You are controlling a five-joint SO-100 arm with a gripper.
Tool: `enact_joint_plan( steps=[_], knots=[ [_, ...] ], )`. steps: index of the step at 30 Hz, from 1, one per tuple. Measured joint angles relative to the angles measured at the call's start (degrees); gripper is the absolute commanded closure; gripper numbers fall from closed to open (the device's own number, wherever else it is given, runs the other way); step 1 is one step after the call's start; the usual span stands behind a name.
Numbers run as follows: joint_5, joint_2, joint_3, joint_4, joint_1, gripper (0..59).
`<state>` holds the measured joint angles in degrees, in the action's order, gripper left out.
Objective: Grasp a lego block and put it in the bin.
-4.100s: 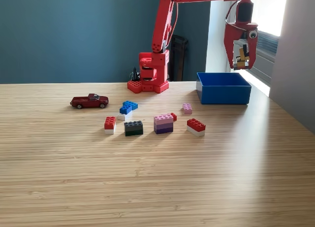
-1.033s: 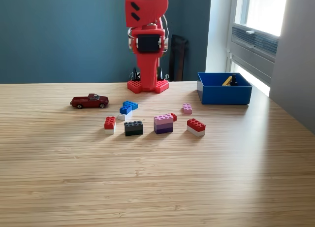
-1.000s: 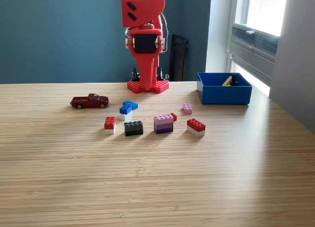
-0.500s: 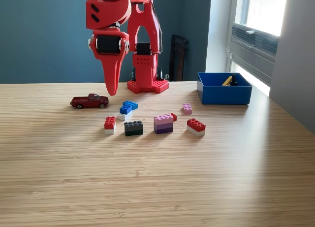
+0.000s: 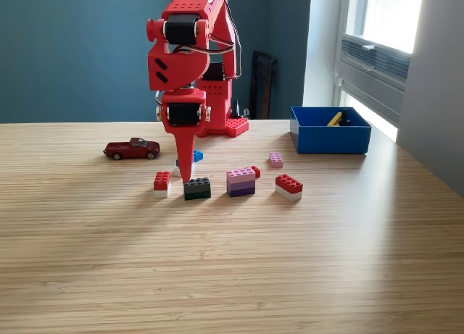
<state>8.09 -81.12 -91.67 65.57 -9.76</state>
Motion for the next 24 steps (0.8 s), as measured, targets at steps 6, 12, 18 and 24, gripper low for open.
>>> enact_joint_plan(
  steps=[6,12,18,24],
  knots=[
    [0.0,0.0,0.0,1.32,3.08,37.7],
    [1.41,0.0,0.0,1.41,3.52,38.1],
    [3.08,0.0,0.09,1.41,3.43,39.4],
    [3.87,0.0,1.76,1.41,2.02,39.9]
  ],
)
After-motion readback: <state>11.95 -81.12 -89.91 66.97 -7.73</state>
